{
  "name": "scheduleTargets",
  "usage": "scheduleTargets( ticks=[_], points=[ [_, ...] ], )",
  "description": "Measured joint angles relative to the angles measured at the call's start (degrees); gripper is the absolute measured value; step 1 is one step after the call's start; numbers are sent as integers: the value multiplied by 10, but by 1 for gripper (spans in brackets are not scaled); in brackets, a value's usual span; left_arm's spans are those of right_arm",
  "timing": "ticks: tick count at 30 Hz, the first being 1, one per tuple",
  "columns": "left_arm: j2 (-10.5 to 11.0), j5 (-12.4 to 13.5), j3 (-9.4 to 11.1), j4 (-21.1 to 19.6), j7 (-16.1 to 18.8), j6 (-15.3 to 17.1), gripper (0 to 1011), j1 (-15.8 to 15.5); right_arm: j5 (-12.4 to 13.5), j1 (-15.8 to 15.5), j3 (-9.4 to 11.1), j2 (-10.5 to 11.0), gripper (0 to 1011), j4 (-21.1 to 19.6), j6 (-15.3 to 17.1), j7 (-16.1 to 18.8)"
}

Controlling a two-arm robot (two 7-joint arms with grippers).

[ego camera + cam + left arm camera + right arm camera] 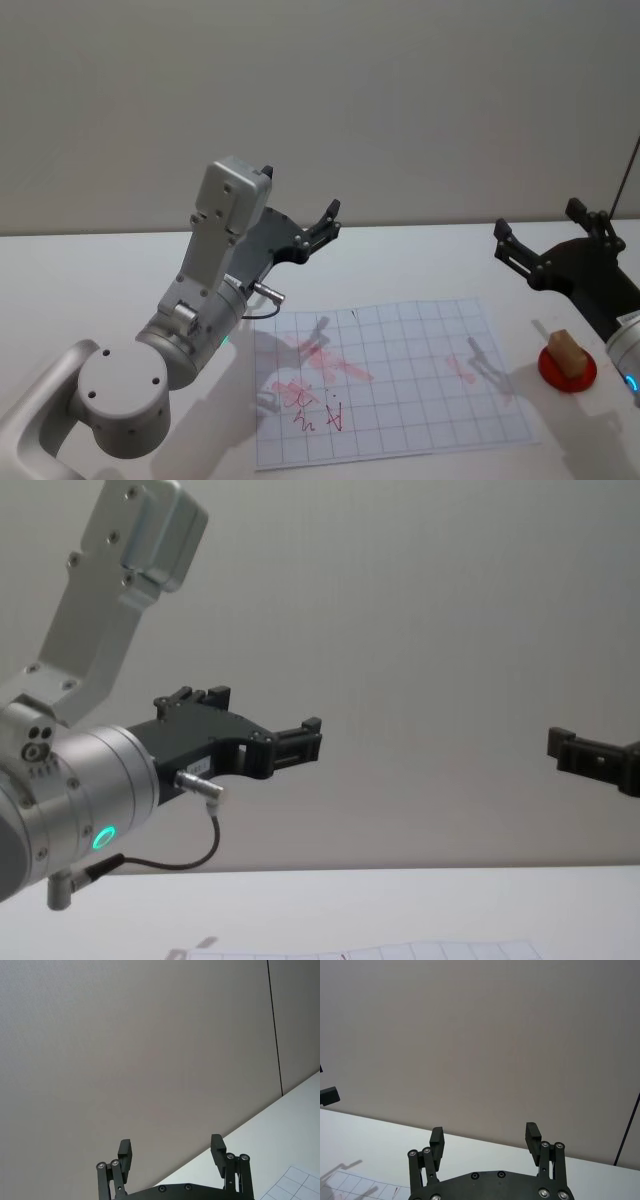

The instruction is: Use the one hand to pick up the stamp and affix it onto the A4 paper.

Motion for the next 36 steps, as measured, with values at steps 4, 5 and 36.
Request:
scheduleTargets(
  ticks=[4, 5, 36],
  points=[
    [0, 0, 0, 0, 0, 0, 1001, 0, 0, 0, 0, 0, 1001, 0, 0, 0],
    [0, 0, 0, 0, 0, 0, 1001, 0, 0, 0, 0, 0, 1001, 0, 0, 0],
    [0, 0, 0, 0, 0, 0, 1001, 0, 0, 0, 0, 0, 1001, 0, 0, 0]
  ],
)
